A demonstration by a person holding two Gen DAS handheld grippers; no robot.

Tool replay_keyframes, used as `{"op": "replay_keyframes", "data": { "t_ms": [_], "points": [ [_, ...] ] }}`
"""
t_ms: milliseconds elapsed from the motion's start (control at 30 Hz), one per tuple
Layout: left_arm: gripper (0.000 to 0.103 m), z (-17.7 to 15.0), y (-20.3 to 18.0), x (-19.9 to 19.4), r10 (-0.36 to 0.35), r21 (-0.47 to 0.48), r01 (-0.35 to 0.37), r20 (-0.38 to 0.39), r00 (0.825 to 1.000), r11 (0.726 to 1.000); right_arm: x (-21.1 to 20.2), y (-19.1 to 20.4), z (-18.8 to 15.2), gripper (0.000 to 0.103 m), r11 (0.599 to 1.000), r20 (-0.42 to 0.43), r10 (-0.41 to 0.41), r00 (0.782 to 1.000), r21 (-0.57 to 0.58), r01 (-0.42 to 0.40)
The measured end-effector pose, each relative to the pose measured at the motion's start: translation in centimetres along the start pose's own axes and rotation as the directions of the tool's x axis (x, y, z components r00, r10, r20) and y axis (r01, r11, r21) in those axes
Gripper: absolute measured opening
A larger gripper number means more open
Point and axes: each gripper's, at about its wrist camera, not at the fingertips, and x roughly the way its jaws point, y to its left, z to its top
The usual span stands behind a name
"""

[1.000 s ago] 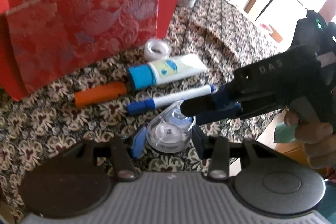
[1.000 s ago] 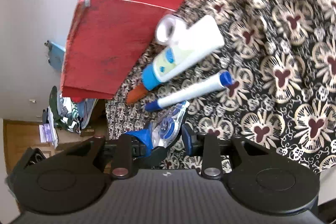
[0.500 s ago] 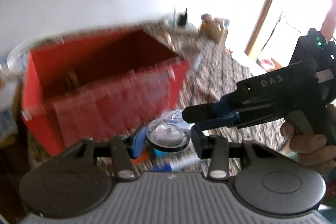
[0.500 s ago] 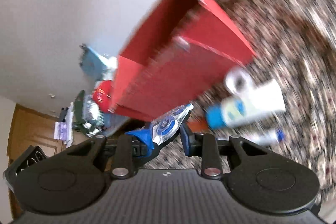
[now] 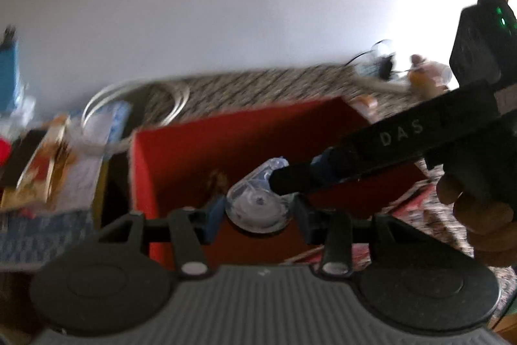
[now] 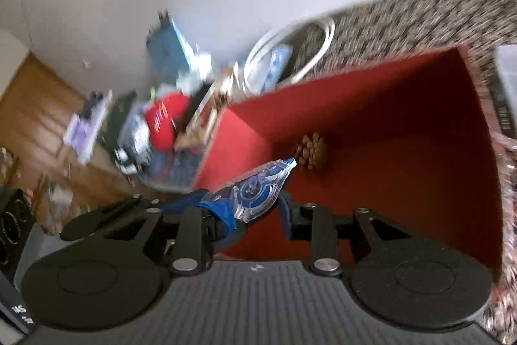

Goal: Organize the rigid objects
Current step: 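Lower the correction-tape dispenser into the red box and release it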

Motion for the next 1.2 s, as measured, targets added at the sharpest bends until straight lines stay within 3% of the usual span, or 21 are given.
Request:
{"op": "replay_keyframes", "data": {
  "t_ms": [233,433,533,600,767,1033,1200],
  "points": [
    [0.044,-0.9,2.3,3.9,0.133,-0.059,-0.139,-0.106,0.985,0.988,7.3,-0.7,2.1,0.016,1.0,-0.194,-0.004,0.981,-0.003,0.003],
    [0.044,-1.0,1.7,4.1,0.197,-0.04,-0.203,-0.126,0.972,0.978,9.0,-0.2,2.7,0.017,1.0,-0.224,0.011,0.975,-0.011,-0.014],
    [0.052,-1.0,1.5,4.0,0.2,-0.047,-0.207,-0.124,0.972,0.977,9.4,-1.1,2.7,0.017,1.0,-0.247,0.024,0.969,0.008,-0.023],
    [0.052,-1.0,1.4,3.9,0.213,-0.046,-0.22,-0.128,0.969,0.974,9.6,-1.4,2.6,0.017,0.999,-0.262,0.031,0.965,0.016,-0.027],
    [0.052,-1.1,1.3,3.8,0.218,-0.057,-0.227,-0.131,0.967,0.972,9.4,-0.6,2.4,0.017,0.999,-0.235,0.005,0.972,-0.043,-0.015],
    [0.052,-1.0,1.0,2.8,0.241,-0.084,-0.255,-0.151,0.959,0.963,7.8,-0.6,2.3,0.017,0.998,-0.151,-0.023,0.988,-0.066,0.013],
    [0.058,-0.8,0.5,1.8,0.258,-0.081,-0.272,-0.147,0.955,0.959,6.1,-0.5,1.8,0.017,0.999,-0.1,-0.021,0.995,-0.038,0.017]
  ]
}}
